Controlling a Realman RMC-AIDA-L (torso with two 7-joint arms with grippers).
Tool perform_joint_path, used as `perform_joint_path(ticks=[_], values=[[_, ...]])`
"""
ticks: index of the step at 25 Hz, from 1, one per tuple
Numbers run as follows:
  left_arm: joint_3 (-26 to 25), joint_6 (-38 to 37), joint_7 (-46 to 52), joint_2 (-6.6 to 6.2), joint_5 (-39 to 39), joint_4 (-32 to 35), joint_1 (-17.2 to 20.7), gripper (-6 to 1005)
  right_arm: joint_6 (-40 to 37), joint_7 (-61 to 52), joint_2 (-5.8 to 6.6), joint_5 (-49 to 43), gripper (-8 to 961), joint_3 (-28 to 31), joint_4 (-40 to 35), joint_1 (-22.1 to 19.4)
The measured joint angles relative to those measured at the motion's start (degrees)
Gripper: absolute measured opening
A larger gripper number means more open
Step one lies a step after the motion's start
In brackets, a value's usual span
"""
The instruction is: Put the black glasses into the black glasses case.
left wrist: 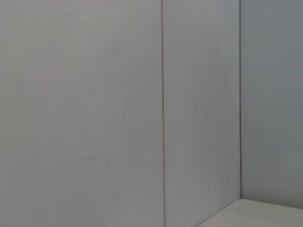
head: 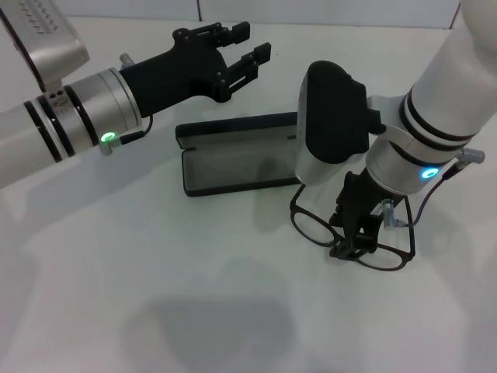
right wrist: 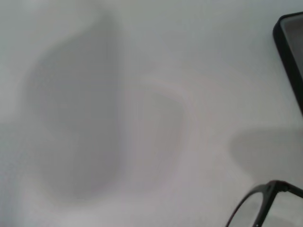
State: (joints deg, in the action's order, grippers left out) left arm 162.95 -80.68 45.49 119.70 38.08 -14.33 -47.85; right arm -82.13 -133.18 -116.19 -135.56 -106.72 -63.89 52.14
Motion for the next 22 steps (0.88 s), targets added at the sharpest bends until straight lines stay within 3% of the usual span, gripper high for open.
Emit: perform_joint_path(ticks=[9, 14, 15, 19, 22], values=[[0.0, 0.0, 0.1, 0.0, 0.1, 0.0, 0.3, 444, 0.3, 0.2, 0.0, 0.0, 372, -0.3, 0.0, 0.1], [0.0, -0.1, 2.0, -0.01, -0.1, 0.0, -0.1, 444, -1.6, 0.1, 0.0, -0.3, 147, -0.6, -0.5, 0.1], [0.0, -0.2, 2.7, -0.06, -0.3, 0.0, -0.1, 444, -2.1, 0.0, 0.04, -0.5, 139, -0.3, -0.7, 0.1], [0.0, -0.6, 4.5, -0.18, -1.5, 0.0, -0.1, 445, -4.4, 0.4, 0.35, -1.3, 105, 3.3, -3.5, -1.3], [0.0, -2.1, 4.8, -0.09, -2.3, 0.0, 0.0, 445, -6.9, 2.5, 0.57, -2.4, 98, 9.6, -7.6, -4.3]])
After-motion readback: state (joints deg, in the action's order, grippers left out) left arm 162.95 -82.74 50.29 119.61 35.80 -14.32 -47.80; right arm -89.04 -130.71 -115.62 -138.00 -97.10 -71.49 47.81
